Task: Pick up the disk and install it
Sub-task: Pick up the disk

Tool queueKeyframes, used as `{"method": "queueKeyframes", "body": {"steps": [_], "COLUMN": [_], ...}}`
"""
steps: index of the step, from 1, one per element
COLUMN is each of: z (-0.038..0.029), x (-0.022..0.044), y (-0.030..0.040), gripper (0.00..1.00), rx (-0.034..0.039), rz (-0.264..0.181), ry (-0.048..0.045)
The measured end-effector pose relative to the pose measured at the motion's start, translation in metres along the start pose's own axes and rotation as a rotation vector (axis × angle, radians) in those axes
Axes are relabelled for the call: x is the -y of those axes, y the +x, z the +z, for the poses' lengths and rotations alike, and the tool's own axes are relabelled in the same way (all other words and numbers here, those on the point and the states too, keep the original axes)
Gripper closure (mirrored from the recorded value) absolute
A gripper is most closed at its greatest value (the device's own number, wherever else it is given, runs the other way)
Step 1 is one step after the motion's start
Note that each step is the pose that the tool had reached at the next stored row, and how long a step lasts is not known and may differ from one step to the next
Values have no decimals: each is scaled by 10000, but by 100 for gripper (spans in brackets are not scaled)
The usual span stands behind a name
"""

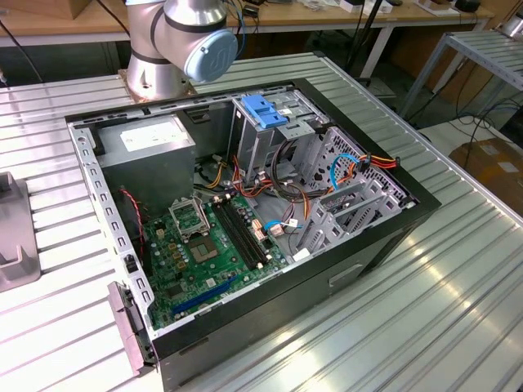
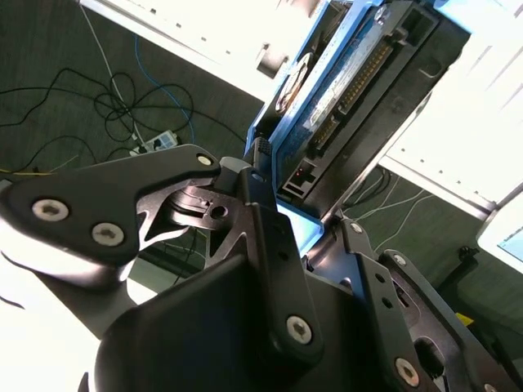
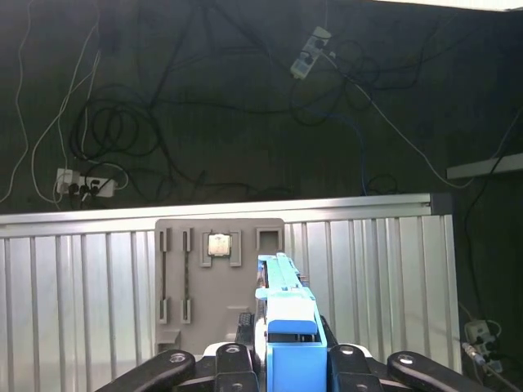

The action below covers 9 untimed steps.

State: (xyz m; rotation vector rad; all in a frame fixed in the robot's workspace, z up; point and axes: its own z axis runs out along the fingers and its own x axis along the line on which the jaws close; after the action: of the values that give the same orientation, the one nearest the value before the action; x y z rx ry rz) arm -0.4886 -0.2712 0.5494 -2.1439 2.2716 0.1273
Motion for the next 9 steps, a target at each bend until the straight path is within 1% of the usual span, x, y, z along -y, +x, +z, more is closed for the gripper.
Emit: {"method": "queueKeyframes", "body": {"steps": [9], "z": [-3], "x": [12], "y": [35], "gripper": [63], "rx": [0], "rz": [0], "ry": [0]}}
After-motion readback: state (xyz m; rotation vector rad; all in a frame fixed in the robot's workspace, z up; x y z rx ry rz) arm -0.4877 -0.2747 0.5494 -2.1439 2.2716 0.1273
